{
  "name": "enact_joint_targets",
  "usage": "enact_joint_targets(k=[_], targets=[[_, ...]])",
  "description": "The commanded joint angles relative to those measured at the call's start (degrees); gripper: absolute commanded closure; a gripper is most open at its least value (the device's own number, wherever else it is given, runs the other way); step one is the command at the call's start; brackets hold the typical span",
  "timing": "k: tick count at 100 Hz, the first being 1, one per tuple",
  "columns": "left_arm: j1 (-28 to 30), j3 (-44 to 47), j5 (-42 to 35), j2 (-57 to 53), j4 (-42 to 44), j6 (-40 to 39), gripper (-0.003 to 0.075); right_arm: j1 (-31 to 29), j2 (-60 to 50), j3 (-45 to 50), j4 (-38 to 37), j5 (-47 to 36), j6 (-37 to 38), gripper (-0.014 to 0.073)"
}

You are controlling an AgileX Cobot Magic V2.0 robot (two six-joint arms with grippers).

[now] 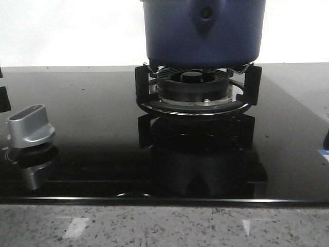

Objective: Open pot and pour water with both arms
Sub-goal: 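Reach the right gripper to the light blue bowl rim and grasp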

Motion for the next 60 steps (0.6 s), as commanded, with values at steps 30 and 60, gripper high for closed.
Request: enact_joint_targets(k=[30, 60], targets=[[1.82, 12.01, -1.21, -16.21, -1.06, -0.58, 0.0405, -0.29, 16.21, -10.71, -2.43, -5.71, 16.52, 0.0296], [1.82, 13.78, -3.82, -18.99, -1.28, -0.58, 0.0405, -0.29, 34.1, -27.02, -15.73, -1.22, 25.11, 0.0296]])
